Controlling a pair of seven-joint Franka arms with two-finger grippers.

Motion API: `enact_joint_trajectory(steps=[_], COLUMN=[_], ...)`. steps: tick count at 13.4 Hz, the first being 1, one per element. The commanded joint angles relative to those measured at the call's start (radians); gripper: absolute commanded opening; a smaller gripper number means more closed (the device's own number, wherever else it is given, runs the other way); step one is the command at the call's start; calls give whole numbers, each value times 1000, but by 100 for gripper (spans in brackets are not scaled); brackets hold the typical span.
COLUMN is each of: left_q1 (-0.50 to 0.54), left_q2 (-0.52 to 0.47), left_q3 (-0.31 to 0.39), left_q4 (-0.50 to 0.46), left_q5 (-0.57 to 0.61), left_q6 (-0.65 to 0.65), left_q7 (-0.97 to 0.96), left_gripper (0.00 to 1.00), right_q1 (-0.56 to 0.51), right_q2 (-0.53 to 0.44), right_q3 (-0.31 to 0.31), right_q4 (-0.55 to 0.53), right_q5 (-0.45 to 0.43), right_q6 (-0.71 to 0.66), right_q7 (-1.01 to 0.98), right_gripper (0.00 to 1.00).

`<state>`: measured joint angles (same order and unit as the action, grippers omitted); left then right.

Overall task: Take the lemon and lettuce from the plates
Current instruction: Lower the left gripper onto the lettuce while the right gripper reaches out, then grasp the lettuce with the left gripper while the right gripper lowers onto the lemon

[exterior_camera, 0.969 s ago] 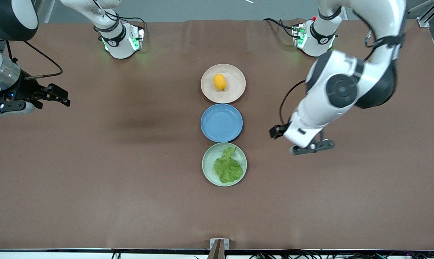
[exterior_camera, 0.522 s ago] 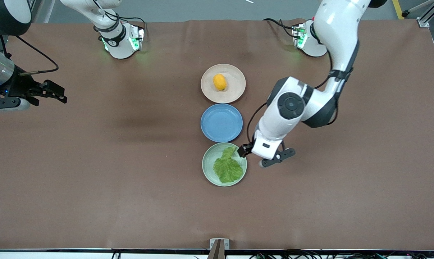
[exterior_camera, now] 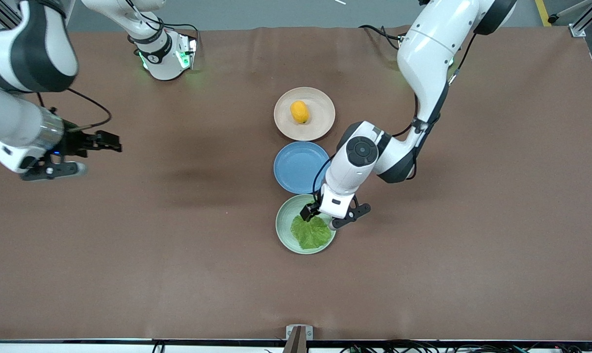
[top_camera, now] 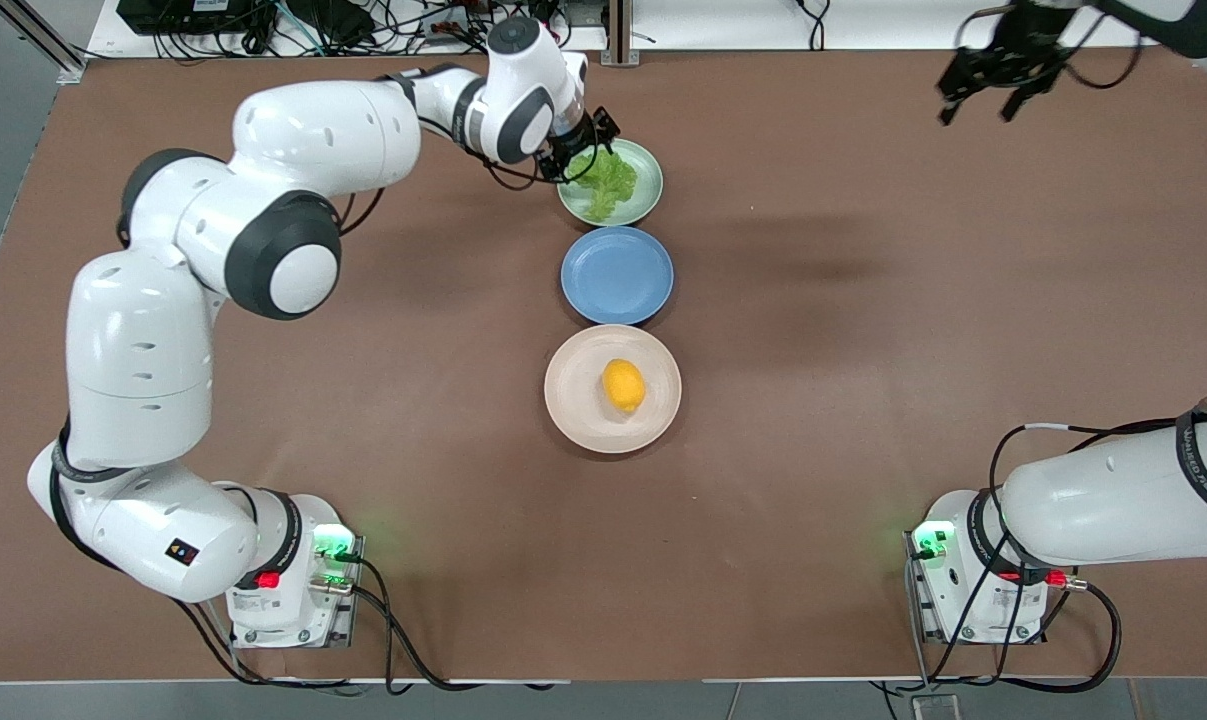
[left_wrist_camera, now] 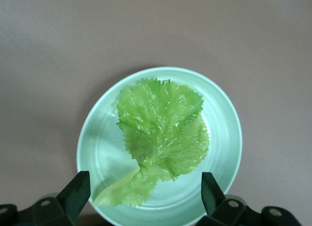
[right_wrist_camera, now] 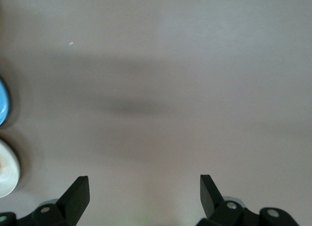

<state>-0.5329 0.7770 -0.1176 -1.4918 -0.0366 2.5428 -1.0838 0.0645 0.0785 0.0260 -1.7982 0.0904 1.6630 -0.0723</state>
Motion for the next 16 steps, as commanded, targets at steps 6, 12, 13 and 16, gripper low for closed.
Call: enact_joint_trajectory(steps=[6, 12, 13, 16], left_q1=[-10, -9, -7, -6], left_q2=[62, 85, 90, 90], left_q3=[13, 15, 15, 15], left_q4=[30, 31, 31, 31], left_q5=[-8, -8, -6, -9], left_q6=[63, 74, 80, 82], left_q7=[-15, -15, -15, -18], left_gripper=[79, 73, 70, 52], right_q1=[423, 840, 879, 975], right_q2=[-60, 74, 108, 200], right_q3=[2, 0, 0, -2], right_q4=[-173, -287, -288, -285], right_q5=[103, 95, 89, -19], right_q6=[228, 630, 677, 782], right_q7=[372, 710, 741, 853], right_gripper=[100, 97, 97, 97])
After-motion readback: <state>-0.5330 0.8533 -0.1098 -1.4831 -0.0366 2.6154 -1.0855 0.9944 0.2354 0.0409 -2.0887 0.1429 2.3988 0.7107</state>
